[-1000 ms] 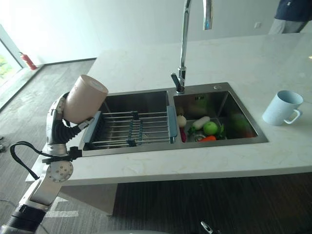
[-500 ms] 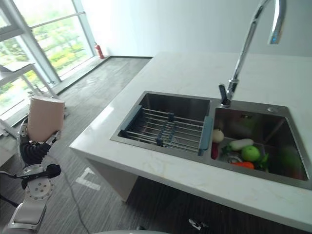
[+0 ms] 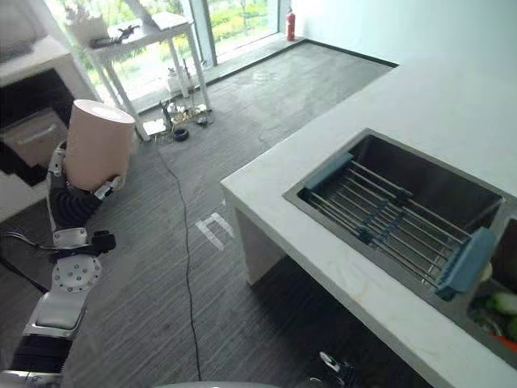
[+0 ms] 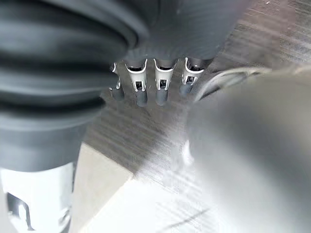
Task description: Place the dishes in the dishwasher.
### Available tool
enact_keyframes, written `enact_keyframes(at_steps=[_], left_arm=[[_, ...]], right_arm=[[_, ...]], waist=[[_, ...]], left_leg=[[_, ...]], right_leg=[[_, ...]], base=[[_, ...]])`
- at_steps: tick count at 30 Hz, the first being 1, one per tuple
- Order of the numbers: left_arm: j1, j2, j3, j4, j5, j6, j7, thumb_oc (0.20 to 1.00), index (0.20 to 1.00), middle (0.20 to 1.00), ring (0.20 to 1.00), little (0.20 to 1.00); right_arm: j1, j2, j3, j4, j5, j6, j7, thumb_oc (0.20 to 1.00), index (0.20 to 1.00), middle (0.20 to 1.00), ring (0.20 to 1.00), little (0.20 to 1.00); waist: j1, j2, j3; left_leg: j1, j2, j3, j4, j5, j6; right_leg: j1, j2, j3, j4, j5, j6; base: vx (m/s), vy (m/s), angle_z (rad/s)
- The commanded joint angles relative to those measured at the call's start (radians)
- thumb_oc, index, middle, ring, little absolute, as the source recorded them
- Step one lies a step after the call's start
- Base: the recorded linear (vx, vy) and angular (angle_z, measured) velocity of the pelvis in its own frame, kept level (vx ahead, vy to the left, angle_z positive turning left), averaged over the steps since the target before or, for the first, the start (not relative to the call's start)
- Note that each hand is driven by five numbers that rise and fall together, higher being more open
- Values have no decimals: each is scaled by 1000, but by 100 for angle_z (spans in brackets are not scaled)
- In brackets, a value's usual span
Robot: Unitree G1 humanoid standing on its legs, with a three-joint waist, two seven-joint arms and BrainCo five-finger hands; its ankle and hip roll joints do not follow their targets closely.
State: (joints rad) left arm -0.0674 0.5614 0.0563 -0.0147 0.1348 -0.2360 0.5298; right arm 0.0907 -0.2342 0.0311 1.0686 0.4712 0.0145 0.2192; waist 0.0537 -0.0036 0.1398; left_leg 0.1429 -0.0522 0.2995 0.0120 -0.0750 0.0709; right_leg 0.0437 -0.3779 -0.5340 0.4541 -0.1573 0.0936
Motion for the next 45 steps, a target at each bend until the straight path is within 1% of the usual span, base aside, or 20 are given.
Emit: enact_keyframes(at_steps=[1, 2, 3, 4, 5, 6, 7, 9, 10, 11, 13, 14, 15, 16, 18, 22, 26, 30, 38, 45], left_arm=[[-17, 34, 47, -78, 29, -50, -11, 200, 200, 200, 200, 200], [-27, 34, 35, -76, 38, -49, -17, 200, 200, 200, 200, 200], [-38, 32, 15, -70, 37, -61, -21, 200, 200, 200, 200, 200], [-64, 24, -27, -59, 32, -82, -35, 200, 200, 200, 200, 200], [-81, 13, -56, -63, 42, -81, -36, 200, 200, 200, 200, 200], [-116, 10, -96, -48, 65, -58, -44, 200, 200, 200, 200, 200], [-121, 18, -104, -37, 65, -60, -35, 200, 200, 200, 200, 200], [-109, 12, -96, -55, 67, -56, -46, 200, 200, 200, 200, 200], [-103, 11, -91, -65, 68, -53, -52, 200, 200, 200, 200, 200], [-78, 6, -71, -98, 77, -36, -79, 200, 200, 200, 200, 200], [-50, 10, -48, -120, 58, -30, -99, 200, 200, 200, 200, 200], [-46, 8, -44, -127, 53, -33, -109, 200, 200, 200, 200, 200], [-44, 8, -43, -129, 51, -33, -112, 200, 200, 200, 200, 200], [-58, 4, -56, -134, 39, -50, -141, 200, 200, 200, 200, 200], [-74, 4, -90, -131, 46, -58, -146, 200, 200, 200, 200, 200], [-91, 8, -105, -127, 54, -42, -147, 200, 200, 200, 200, 200], [-100, 16, -117, -107, 57, -44, -152, 200, 200, 200, 200, 200], [-107, 15, -131, -103, 67, -50, -146, 200, 200, 200, 200, 200], [-102, 17, -128, -103, 55, -35, -136, 200, 200, 200, 200, 200], [-87, 2, -111, -107, 47, -15, -95, 200, 200, 200, 200, 200]], right_arm=[[28, 6, 16, -11, 3, 2, -10, 1000, 1000, 1000, 1000, 1000], [28, 4, 15, -9, 1, -1, -6, 1000, 1000, 1000, 1000, 1000], [26, 2, 15, 1, 4, -7, 6, 1000, 1000, 1000, 1000, 1000], [24, 0, 19, 28, 24, -30, 22, 1000, 1000, 1000, 1000, 1000], [23, -6, 23, 39, 36, -42, 41, 1000, 1000, 1000, 1000, 1000], [12, -24, 28, 33, 28, -8, 74, 1000, 1000, 1000, 1000, 1000], [-1, -28, 38, 44, 36, -5, 88, 1000, 1000, 1000, 1000, 1000], [-16, -36, 50, 51, 37, 14, 99, 1000, 1000, 1000, 1000, 1000], [-19, -37, 51, 50, 35, 20, 98, 1000, 1000, 1000, 1000, 1000], [-30, -38, 60, 56, 27, 40, 90, 1000, 1000, 1000, 1000, 1000], [-35, -40, 69, 65, 22, 54, 81, 1000, 1000, 1000, 1000, 1000], [-35, -40, 69, 67, 27, 54, 78, 1000, 1000, 1000, 1000, 1000], [-34, -40, 69, 67, 29, 54, 77, 1000, 1000, 1000, 1000, 1000], [-19, -43, 61, 70, 58, 31, 69, 1000, 1000, 1000, 1000, 1000], [-14, -52, 43, 70, 95, 21, 78, 1000, 1000, 1000, 1000, 1000], [-7, -46, 52, 61, 76, -2, 118, 1000, 1000, 1000, 1000, 1000], [-7, -37, 70, 42, 103, -8, 121, 1000, 1000, 1000, 1000, 1000], [-8, -33, 78, 17, 101, 3, 112, 1000, 1000, 1000, 1000, 1000], [-5, -26, 76, 16, 96, 24, 100, 1000, 1000, 1000, 1000, 1000], [7, -21, 57, 54, 56, 29, 104, 1000, 1000, 1000, 1000, 1000]], waist=[[1, 40, -4], [-6, 41, -1], [-16, 36, 0], [-40, 24, -6], [-55, 18, -18], [-83, 2, -39], [-71, -3, -43], [-47, -7, -50], [-41, -8, -51], [-21, -12, -58], [-3, -10, -66], [-1, -10, -67], [-1, -9, -67], [-20, -8, -73], [-46, -3, -73], [-59, 2, -84], [-69, 4, -97], [-77, 6, -98], [-79, 7, -102], [-68, 4, -102]], left_leg=[[-20, 29, -64, 72, -85, -23], [-21, 20, -82, 66, -81, -14], [-27, 13, -117, 57, -70, -11], [-54, 6, -193, 59, -43, -7], [-66, 4, -249, 57, -35, -13], [-71, -19, -337, 70, -73, -10], [-70, -9, -338, 58, -58, -19], [-78, 10, -335, 58, -42, -45], [-82, 12, -335, 62, -42, -50], [-89, 15, -342, 75, -47, -62], [-101, 11, -351, 84, -46, -69], [-104, 15, -341, 85, -44, -74], [-105, 16, -338, 86, -44, -75], [-101, 48, -249, 71, -32, -89], [-92, 73, -201, 58, -23, -100], [-74, 80, -182, 30, -18, -101], [-58, 78, -175, 7, -14, -98], [-50, 77, -166, -1, -14, -95], [-37, 76, -152, -11, -16, -90], [-32, 81, -147, -31, -4, -96]], right_leg=[[-50, 42, 59, 91, 175, 58], [-77, 44, 107, 153, 181, 61], [-102, 82, 182, 161, 168, 56], [-120, 184, 279, 37, 154, 25], [-106, 219, 336, -89, 132, 15], [-154, 256, 469, -174, 159, 44], [-134, 260, 448, -212, 138, 42], [-70, 265, 414, -283, 96, 26], [-56, 265, 408, -298, 90, 24], [-11, 268, 400, -351, 89, 16], [13, 275, 397, -393, 96, 8], [19, 275, 387, -401, 98, 6], [20, 275, 384, -403, 99, 6], [34, 268, 335, -428, 106, 8], [41, 264, 332, -439, 109, 7], [49, 264, 331, -442, 106, 12], [51, 266, 343, -441, 102, 16], [51, 266, 352, -440, 102, 20], [62, 262, 348, -446, 104, 25], [72, 254, 319, -451, 104, 28]], base=[[-10, 427, 79], [-34, 273, 180], [-99, -10, 205], [-67, -176, 304], [75, -318, 389], [146, -285, 434], [131, -252, 392], [26, -160, 166], [74, -184, 48], [87, -176, 15], [88, -182, 5], [46, -102, -37], [29, -51, -73], [39, -3, -50], [53, 25, -46], [50, 28, -30], [33, 11, -8], [-1, 3, -1], [-3, 4, -3], [-16, 35, 4]])
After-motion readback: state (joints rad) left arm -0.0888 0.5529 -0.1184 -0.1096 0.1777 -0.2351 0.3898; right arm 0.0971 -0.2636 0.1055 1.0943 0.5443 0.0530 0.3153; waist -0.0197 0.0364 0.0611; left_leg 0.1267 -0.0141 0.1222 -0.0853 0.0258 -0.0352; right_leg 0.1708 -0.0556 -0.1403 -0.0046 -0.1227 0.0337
